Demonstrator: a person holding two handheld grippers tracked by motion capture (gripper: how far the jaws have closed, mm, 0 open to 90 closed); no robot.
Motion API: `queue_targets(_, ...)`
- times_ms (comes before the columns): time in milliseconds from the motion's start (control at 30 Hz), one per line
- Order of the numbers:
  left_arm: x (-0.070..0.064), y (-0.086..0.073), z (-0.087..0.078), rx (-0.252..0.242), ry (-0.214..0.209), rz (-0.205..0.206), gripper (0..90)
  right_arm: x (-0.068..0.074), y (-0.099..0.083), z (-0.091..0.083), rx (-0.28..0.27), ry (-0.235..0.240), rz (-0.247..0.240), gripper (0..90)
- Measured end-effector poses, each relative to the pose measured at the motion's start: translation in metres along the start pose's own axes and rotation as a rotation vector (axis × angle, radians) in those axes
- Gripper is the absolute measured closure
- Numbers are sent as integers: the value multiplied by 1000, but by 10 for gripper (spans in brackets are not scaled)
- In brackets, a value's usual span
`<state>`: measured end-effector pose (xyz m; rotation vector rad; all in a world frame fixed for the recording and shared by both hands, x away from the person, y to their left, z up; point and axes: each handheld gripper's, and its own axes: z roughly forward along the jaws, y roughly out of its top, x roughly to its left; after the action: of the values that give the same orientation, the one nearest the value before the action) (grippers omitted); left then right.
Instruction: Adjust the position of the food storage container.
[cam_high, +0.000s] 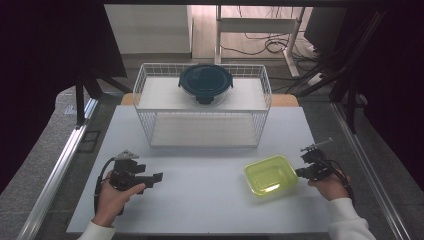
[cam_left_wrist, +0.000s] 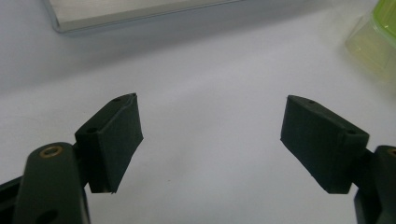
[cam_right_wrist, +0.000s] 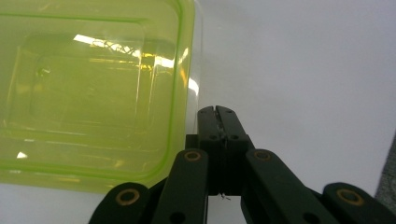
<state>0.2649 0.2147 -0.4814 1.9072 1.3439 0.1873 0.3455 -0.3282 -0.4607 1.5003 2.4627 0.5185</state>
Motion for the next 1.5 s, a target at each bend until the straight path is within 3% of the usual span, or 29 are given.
queue_targets(267,0,0,1,2,1,-3,198,20,-5,-1,-17,37,-40,887)
queue_targets(833,2,-1,1,5,-3,-8,199,66,7,12,-7,102,-139,887)
queue_targets(1133,1,-1,1,5,-6,-6,199,95,11,14,-27,148,-198,887)
queue_targets(1500,1,-1,1,1,-11,-7,198,125,16,18,-26,169,-272,887)
